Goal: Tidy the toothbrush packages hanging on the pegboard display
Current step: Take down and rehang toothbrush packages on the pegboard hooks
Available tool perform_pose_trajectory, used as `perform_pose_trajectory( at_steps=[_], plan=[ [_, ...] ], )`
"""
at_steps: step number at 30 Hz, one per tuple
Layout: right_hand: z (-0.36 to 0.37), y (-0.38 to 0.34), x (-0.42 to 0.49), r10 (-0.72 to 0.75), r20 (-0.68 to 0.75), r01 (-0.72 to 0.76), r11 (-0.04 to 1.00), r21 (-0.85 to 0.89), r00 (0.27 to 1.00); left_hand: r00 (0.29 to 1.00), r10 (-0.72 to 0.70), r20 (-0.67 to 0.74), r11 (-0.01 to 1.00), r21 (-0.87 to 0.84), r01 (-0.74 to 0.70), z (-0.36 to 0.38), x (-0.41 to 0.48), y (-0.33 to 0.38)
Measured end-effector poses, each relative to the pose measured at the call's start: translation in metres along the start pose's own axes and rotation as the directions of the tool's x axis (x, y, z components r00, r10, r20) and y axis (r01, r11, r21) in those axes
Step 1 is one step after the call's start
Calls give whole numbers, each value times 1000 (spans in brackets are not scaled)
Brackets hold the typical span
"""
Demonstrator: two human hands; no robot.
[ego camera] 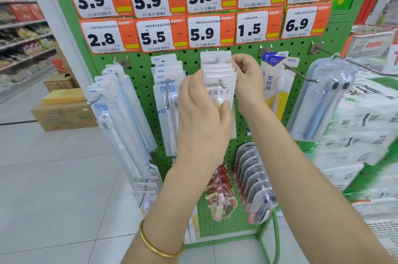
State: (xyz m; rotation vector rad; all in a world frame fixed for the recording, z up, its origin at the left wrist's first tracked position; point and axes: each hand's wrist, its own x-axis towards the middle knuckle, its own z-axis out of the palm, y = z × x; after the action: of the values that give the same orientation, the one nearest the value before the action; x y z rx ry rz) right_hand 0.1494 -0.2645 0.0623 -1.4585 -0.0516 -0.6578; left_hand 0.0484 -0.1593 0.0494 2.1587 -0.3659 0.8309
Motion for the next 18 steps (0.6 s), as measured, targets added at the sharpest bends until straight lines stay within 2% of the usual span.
perform_pose_trajectory(
  at_steps=[10, 18],
  plan=[
    [-10, 9, -14, -61, -158, 59, 998, -15, 986, 989, 59, -132, 998, 2, -60, 6, -3, 0],
    [-23, 8, -42, -116, -252, 100, 992, -73, 961, 951, 231, -207, 973, 49, -226, 9, -16, -3]
  ],
)
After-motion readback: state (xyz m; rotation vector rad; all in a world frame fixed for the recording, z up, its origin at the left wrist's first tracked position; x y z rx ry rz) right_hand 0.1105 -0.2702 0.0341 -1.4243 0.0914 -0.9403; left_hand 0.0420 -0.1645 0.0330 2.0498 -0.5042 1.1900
